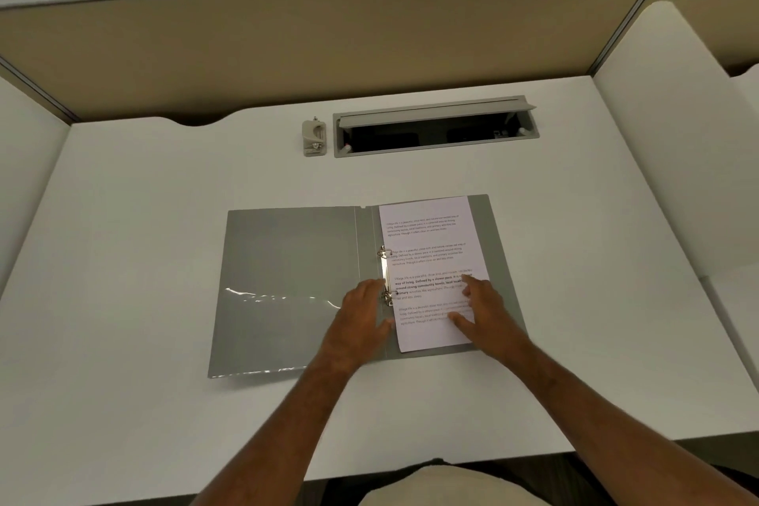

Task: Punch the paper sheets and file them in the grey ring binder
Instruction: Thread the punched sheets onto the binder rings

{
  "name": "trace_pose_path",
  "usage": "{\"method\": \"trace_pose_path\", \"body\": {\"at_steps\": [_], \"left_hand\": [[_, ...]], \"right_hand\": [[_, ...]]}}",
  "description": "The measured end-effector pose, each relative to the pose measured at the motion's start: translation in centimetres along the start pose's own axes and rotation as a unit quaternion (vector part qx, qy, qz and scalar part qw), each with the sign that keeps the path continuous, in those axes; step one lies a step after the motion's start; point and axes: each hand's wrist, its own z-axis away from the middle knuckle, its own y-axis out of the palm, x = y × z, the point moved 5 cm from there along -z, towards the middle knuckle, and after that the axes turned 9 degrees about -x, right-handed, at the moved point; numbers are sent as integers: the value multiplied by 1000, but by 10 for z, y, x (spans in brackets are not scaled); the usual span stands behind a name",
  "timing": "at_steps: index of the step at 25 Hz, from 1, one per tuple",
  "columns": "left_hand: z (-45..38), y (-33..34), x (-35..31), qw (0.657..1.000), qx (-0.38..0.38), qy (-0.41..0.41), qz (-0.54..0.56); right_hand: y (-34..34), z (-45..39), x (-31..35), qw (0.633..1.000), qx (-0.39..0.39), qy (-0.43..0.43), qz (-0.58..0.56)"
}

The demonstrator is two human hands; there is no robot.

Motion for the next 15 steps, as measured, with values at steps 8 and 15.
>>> {"method": "trace_pose_path", "body": {"at_steps": [8,15], "left_hand": [[1,19,-13,998,46,-13,-48],[-9,21,-16,994,86,-34,-66]], "right_hand": [[-21,15,-39,981,-74,174,-30],[-21,12,-37,968,-82,224,-74]]}}
